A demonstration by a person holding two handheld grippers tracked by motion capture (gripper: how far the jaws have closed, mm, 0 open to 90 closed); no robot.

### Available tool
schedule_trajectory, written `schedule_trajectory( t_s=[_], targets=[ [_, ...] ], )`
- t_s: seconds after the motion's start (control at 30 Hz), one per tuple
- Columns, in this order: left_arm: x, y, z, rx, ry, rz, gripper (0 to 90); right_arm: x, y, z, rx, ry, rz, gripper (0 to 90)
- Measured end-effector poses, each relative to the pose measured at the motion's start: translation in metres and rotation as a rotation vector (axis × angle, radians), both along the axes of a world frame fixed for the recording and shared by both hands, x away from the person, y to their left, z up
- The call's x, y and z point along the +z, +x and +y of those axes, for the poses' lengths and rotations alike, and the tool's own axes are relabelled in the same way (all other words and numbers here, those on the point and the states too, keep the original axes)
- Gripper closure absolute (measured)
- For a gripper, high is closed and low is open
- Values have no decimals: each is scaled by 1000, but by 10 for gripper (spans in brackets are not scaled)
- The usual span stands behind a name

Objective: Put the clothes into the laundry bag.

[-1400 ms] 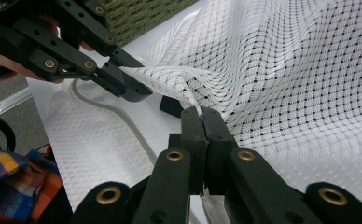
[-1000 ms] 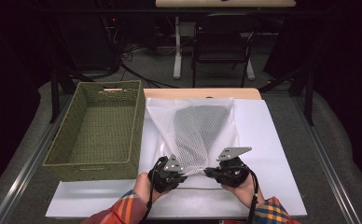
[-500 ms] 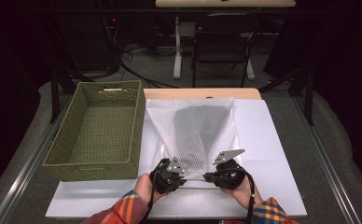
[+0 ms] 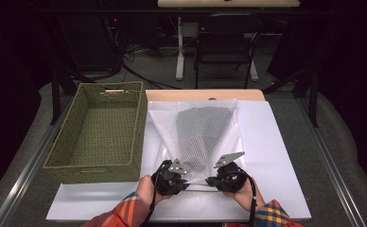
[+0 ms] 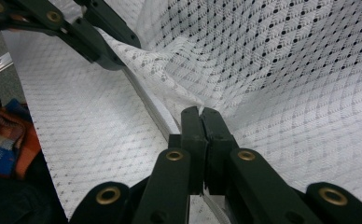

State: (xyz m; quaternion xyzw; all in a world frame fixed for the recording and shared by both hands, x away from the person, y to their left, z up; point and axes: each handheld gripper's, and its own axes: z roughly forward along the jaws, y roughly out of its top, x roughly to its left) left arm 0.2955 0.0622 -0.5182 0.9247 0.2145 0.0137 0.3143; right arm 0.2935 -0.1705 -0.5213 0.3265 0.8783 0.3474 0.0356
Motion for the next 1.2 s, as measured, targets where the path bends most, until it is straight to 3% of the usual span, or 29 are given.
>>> schedule_trajectory(
  t_s=[0.27, 0.6, 0.83, 1.2],
  targets=[
    [-9, 0, -3, 6, 35, 24, 835, -7, 2, 1, 7, -23, 16, 891],
    [-17, 4, -3, 17, 39, 83, 844, -17, 3, 4, 11, -50, 43, 889],
    [-20, 5, -3, 13, 59, 82, 842, -20, 5, 4, 10, -61, 50, 886],
    [-22, 5, -2, 12, 42, 90, 810, -24, 5, 5, 19, -84, 52, 850]
  ],
)
